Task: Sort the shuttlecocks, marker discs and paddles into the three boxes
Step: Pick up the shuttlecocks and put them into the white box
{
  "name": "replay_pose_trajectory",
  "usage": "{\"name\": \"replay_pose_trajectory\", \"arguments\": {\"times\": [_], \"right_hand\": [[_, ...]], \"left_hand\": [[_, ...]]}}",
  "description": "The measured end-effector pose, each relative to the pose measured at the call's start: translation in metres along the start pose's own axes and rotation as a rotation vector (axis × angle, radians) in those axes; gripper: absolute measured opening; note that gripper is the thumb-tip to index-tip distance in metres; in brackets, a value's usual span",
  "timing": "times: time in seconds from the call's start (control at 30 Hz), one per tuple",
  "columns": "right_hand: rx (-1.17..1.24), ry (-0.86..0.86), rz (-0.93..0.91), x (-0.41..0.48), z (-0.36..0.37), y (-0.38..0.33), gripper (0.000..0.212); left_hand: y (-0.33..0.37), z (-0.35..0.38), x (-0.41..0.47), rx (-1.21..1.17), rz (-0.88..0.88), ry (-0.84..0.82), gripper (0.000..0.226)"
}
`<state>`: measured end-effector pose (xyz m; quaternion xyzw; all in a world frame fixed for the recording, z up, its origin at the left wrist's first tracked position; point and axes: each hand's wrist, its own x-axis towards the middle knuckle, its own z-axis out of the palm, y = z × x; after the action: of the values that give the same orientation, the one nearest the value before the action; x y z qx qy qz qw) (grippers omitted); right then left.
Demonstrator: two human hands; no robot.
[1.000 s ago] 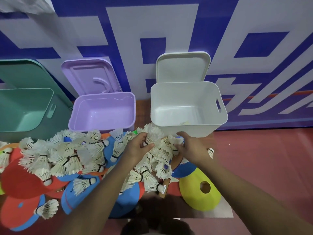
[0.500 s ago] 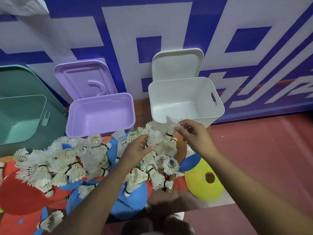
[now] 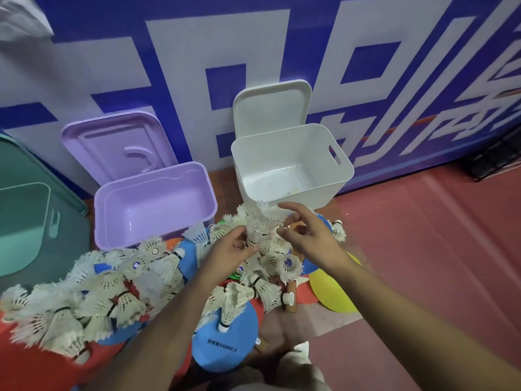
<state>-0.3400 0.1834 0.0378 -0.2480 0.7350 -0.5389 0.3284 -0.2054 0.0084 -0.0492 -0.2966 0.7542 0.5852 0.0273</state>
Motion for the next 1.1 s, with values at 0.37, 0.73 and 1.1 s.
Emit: {"name": "replay_pose_trajectory", "arguments": {"times": [0.37,0.73,1.1], "right_hand": [[-1.008,-0.035,0.229,0.004,0.004,0.079,0.007],[-0.356,0.229,-0.018,0.027,-0.033,-0.019,0.021],[-0.561,0.081,-0.200,0.067,-0.019,-0.043,0.006]], "left_hand": [[-0.001,-0.017,-0.016,-0.046,0.029,-0.024,0.028],[0.001,-0.030,-0.011,0.026,-0.003,-0.001,0.042],[0.047,-0.021,0.006,0.001,0.083,0.117,0.053]]}}
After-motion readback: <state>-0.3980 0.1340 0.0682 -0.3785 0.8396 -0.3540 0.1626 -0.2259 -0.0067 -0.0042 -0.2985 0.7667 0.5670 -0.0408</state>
